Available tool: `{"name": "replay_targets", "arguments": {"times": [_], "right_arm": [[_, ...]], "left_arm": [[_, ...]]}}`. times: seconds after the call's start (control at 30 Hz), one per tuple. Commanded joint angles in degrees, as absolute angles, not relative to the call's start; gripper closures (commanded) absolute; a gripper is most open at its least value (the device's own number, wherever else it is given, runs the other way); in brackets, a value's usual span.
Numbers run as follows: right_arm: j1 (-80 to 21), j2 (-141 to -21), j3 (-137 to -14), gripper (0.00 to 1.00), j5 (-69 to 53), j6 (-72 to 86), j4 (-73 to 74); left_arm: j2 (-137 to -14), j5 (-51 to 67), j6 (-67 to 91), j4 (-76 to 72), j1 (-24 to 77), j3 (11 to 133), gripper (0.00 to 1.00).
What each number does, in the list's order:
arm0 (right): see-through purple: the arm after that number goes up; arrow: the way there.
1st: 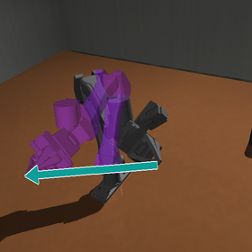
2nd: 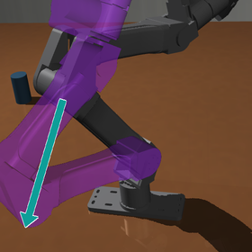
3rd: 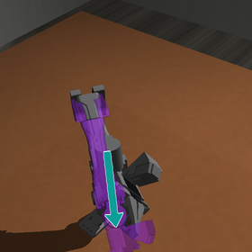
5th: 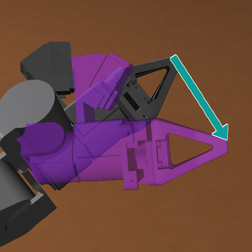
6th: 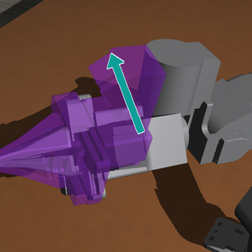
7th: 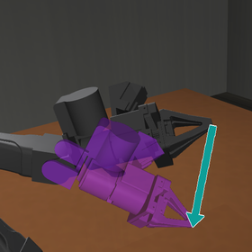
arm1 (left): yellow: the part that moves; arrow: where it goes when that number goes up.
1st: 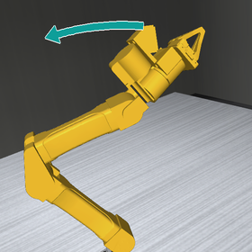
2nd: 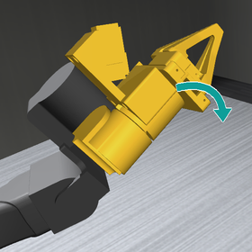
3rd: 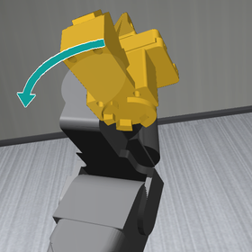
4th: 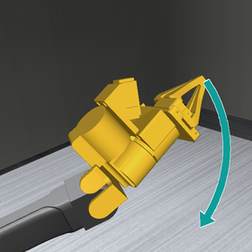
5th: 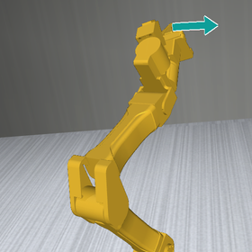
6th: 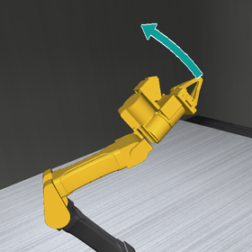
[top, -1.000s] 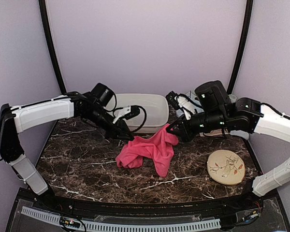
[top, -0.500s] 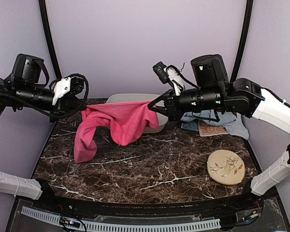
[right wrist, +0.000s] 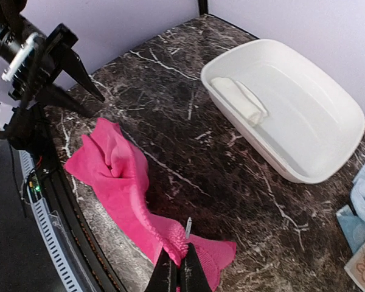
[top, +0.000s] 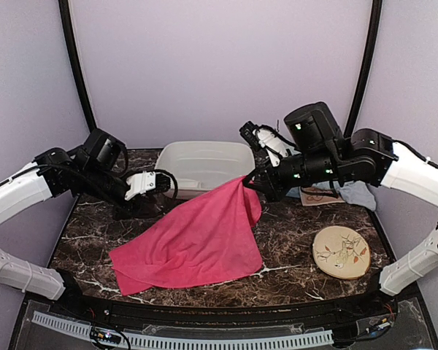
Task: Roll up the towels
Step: Flatten out the towel at the center of the board.
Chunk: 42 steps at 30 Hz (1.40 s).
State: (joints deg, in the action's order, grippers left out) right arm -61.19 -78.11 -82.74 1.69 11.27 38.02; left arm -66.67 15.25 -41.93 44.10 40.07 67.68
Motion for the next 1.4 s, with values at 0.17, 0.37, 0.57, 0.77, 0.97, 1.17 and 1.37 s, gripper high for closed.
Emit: {"name": "replay_targets", "arguments": {"times": [0.17,0.37,0.57,0.77,0.97,1.17,1.37], "right_arm": [[-60.0,-72.5,-81.1,1.00,11.2,12.2,44.0],[-59.9,-72.7,-79.8,1.00,9.6,12.4,43.9],[-60.0,-73.9,-79.4,1.00,8.0,12.5,42.8],[-60.0,-74.4,-78.8,1.00,6.5,13.5,42.5],[-60.0,-73.4,-77.0,1.00,5.9,14.3,41.8],[-60.0,-72.9,-76.2,1.00,6.3,14.4,41.8],[-59.9,-72.4,-75.9,1.00,8.1,14.0,42.8]], "left_arm": [[-66.7,14.6,-45.1,40.0,30.0,44.4,0.38],[-70.2,14.9,-44.3,33.8,22.0,39.1,0.39],[-75.5,22.3,-37.9,26.8,21.9,42.2,0.38],[-88.0,22.9,-36.8,26.6,21.7,46.9,0.43],[-89.9,23.6,-36.8,27.4,20.9,47.8,0.47],[-91.7,27.2,-37.7,31.3,20.4,48.6,0.78],[-89.6,29.0,-39.1,37.1,18.9,50.7,1.00]]}}
